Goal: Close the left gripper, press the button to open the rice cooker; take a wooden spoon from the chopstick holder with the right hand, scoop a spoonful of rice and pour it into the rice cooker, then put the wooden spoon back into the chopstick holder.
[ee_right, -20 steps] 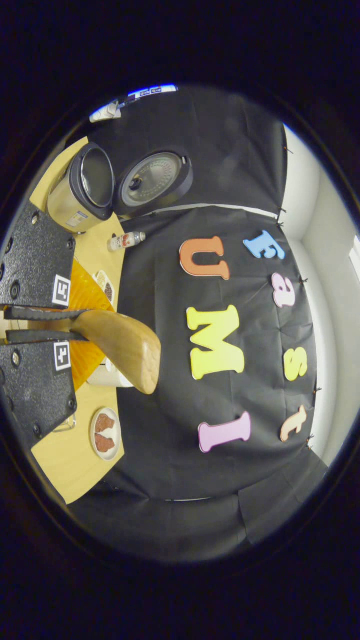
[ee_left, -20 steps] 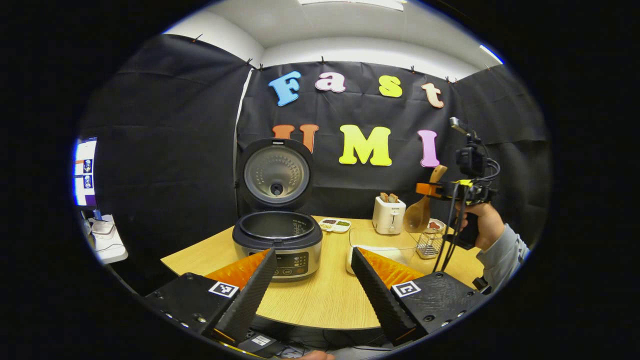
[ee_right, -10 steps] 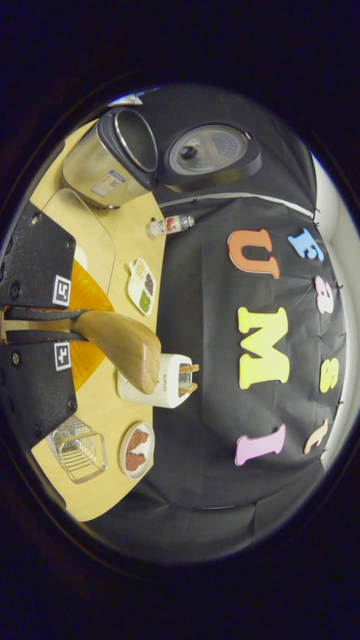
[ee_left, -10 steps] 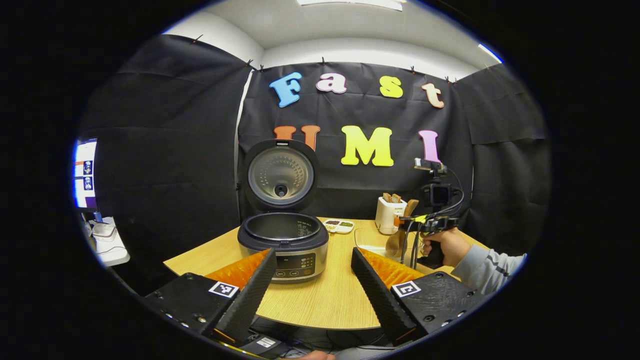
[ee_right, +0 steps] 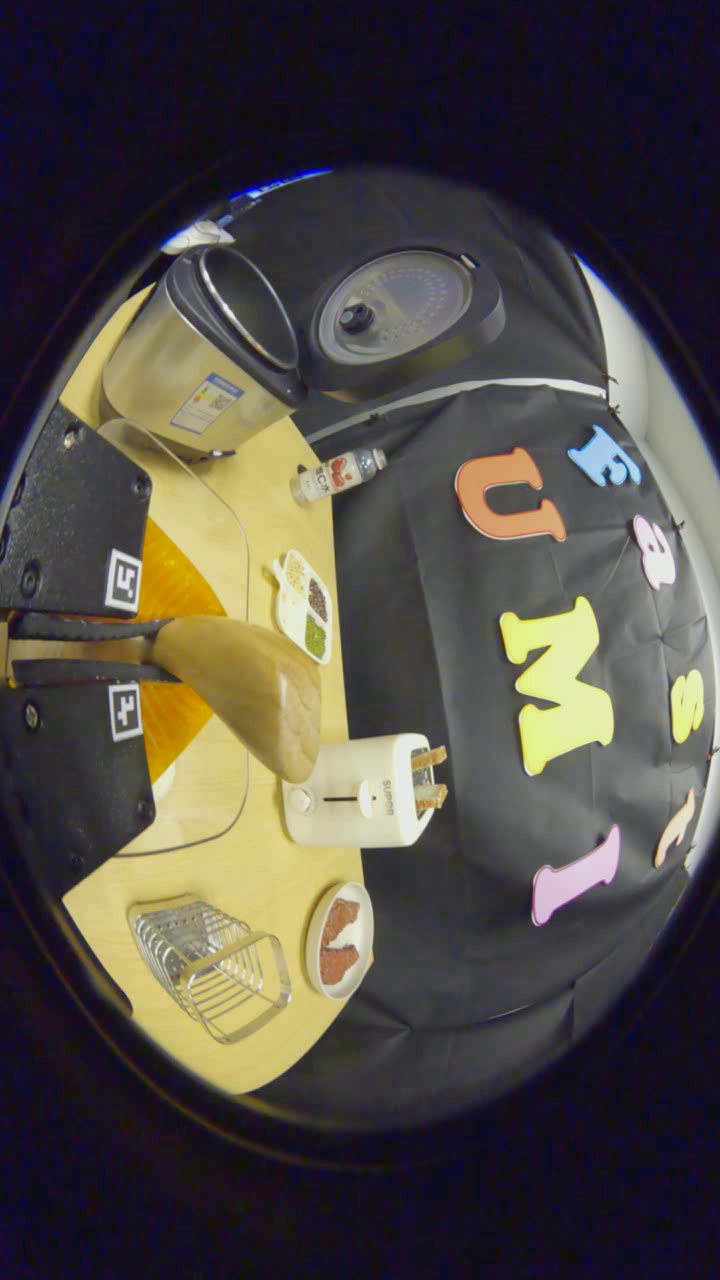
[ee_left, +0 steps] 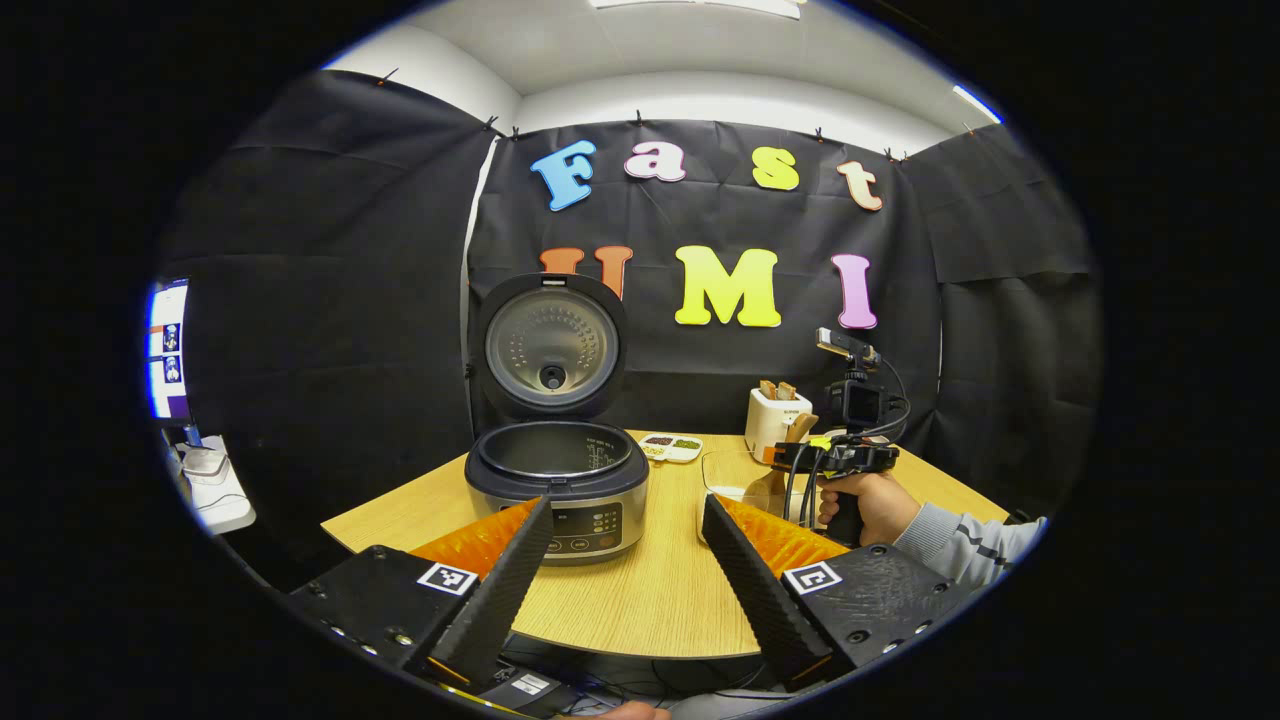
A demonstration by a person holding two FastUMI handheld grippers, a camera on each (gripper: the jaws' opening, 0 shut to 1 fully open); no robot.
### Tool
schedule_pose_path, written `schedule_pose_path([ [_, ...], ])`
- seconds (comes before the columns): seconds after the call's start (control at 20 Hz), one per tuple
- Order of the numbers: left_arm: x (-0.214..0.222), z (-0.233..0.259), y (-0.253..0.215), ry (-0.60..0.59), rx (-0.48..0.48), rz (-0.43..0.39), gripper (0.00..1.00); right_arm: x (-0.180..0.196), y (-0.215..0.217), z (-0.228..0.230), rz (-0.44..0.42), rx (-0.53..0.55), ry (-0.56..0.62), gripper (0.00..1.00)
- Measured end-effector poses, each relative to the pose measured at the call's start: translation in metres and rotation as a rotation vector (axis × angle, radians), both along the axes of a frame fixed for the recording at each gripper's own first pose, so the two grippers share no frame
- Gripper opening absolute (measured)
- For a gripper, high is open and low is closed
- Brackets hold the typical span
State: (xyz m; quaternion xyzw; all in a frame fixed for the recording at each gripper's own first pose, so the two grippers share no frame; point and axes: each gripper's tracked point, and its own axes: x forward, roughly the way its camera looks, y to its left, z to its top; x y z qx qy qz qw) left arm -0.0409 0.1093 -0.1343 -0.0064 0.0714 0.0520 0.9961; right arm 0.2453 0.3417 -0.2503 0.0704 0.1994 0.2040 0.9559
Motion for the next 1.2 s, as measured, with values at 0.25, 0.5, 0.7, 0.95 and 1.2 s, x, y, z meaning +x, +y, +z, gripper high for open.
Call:
schedule_pose_path([
  [0.25, -0.002, 0.000, 0.002, 0.002, -0.007, 0.003, 0.96, -0.008, 0.010, -0.009, 0.030, 0.151, 0.188, 0.13],
  [0.5, -0.004, -0.004, 0.003, 0.010, -0.007, 0.001, 0.96, -0.004, 0.012, -0.013, 0.013, 0.347, 0.373, 0.12],
  [0.7, -0.005, -0.005, 0.005, 0.017, -0.001, 0.004, 0.96, -0.004, 0.008, -0.010, 0.005, 0.455, 0.434, 0.12],
  [0.95, -0.009, -0.002, 0.010, 0.019, -0.002, 0.017, 0.96, 0.003, -0.019, 0.007, -0.039, 0.545, 0.414, 0.13],
  [1.2, -0.012, -0.001, 0.003, 0.023, -0.004, 0.000, 0.96, 0.007, -0.059, 0.025, -0.111, 0.752, 0.403, 0.12],
])
